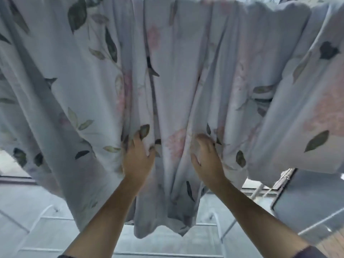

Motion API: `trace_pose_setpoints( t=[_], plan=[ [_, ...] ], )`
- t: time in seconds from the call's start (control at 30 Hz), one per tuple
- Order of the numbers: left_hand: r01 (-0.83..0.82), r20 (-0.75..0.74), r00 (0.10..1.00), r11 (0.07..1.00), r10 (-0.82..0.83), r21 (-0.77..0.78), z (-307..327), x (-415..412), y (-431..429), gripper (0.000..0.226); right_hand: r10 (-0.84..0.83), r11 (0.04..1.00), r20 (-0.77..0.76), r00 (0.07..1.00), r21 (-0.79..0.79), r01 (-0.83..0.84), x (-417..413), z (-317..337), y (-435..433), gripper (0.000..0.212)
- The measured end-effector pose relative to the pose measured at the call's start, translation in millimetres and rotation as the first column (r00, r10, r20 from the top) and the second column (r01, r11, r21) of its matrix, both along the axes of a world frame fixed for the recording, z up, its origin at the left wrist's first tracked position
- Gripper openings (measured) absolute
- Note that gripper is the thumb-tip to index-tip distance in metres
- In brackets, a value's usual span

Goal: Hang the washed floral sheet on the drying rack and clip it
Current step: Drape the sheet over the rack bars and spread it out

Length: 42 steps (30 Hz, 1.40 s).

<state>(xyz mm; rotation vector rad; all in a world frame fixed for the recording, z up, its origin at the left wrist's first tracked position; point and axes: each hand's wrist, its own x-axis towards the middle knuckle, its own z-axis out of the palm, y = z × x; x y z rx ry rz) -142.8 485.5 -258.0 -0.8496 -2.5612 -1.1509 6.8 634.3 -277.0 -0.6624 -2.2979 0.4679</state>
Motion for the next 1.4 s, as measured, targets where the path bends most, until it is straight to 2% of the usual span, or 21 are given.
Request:
trace_pose_setpoints(
  t=[0.07, 0.17, 0.23, 0.37, 0.53, 0.6, 0.7, 0.8, 0.93, 1.1, 1.2, 1.4],
  plan=[
    [-0.067, 0.084, 0.994, 0.993, 0.076, -0.101, -10, 6, -4, 0.039, -0.108, 0.967, -0.065, 0.992, -0.237, 0.089, 7, -19, 0, 0.030],
    [-0.076, 0.128, 0.988, 0.994, 0.086, -0.082, -24, -1, -13, 0.036, -0.268, 0.908, -0.129, 0.955, -0.364, 0.206, 11, -21, 11, 0.028],
    [-0.118, 0.140, 0.982, 0.990, 0.128, -0.074, -29, -8, -20, 0.036, -0.311, 0.905, -0.117, 0.943, -0.339, 0.256, 14, -20, 21, 0.028],
    [-0.150, 0.135, 0.979, 0.989, 0.151, -0.020, -37, -22, -36, 0.031, -0.399, 0.909, -0.103, 0.911, -0.175, 0.378, 27, -22, 34, 0.021],
    [-0.078, 0.180, 0.980, 0.995, 0.089, -0.065, -45, -30, -53, 0.032, -0.378, 0.905, 0.021, 0.925, -0.203, 0.375, 32, -28, 12, 0.032],
    [-0.008, 0.193, 0.981, 0.996, 0.024, -0.086, -46, -30, -62, 0.035, -0.337, 0.921, 0.060, 0.940, -0.189, 0.342, 28, -34, -1, 0.034],
    [0.190, 0.205, 0.966, 0.972, -0.160, -0.137, -51, -35, -80, 0.036, -0.321, 0.917, 0.122, 0.939, -0.208, 0.341, 18, -43, -28, 0.035],
    [0.366, 0.319, 0.895, 0.922, -0.312, -0.126, -53, -45, -107, 0.025, -0.330, 0.889, 0.128, 0.935, -0.292, 0.353, 6, -53, -64, 0.050],
    [0.405, 0.388, 0.853, 0.911, -0.348, -0.073, -57, -60, -138, 0.023, -0.292, 0.880, 0.124, 0.948, -0.354, 0.317, -7, -64, -103, 0.058],
    [0.431, 0.376, 0.848, 0.898, -0.372, -0.084, -58, -69, -165, 0.024, -0.275, 0.873, 0.080, 0.958, -0.398, 0.284, -18, -62, -135, 0.054],
    [0.451, 0.344, 0.842, 0.892, -0.416, -0.024, -53, -70, -164, 0.019, -0.295, 0.866, 0.081, 0.952, -0.398, 0.302, -15, -52, -136, 0.051],
    [0.604, 0.202, 0.779, 0.797, -0.594, 0.014, -15, -51, -125, 0.018, -0.390, 0.844, 0.005, 0.921, -0.398, 0.359, 5, -18, -115, 0.048]
  ],
)
